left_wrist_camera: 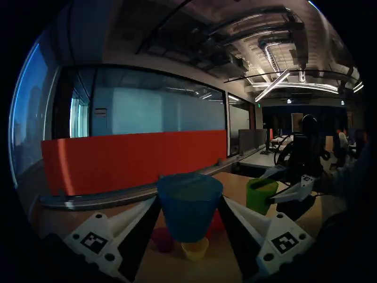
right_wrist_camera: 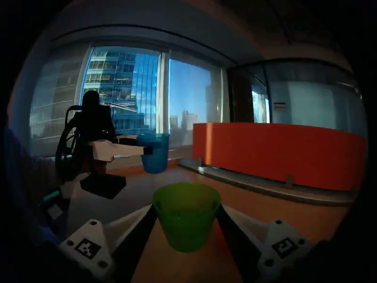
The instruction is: Pour water
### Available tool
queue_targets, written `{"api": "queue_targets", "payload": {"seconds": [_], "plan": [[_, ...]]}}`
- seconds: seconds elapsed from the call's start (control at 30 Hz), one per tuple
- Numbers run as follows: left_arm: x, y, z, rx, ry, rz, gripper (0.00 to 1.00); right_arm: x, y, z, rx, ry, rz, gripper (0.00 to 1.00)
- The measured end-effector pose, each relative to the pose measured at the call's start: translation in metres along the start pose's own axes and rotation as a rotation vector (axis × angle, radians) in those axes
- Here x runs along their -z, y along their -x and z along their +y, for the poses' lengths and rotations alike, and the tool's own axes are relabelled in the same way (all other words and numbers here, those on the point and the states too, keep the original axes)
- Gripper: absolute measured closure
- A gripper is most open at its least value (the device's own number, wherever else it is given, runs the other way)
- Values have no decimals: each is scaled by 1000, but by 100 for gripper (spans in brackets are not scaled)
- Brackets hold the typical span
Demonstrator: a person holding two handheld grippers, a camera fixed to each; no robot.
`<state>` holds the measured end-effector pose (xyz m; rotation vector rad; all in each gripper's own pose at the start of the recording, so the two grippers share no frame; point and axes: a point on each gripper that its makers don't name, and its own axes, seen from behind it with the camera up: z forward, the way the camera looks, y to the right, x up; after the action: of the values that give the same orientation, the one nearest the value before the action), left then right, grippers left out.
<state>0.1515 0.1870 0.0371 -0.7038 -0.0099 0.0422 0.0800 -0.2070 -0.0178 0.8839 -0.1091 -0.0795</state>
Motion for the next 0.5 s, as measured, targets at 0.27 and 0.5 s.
{"api": "queue_targets", "payload": {"seconds": [0.27,0.5], "plan": [[9,13,-2,4,-7,-13,16,12,-2,8,2,18,-2,10],[16,21,3,0,4,-25,16,17,-4,11,0,25,0,10]]}}
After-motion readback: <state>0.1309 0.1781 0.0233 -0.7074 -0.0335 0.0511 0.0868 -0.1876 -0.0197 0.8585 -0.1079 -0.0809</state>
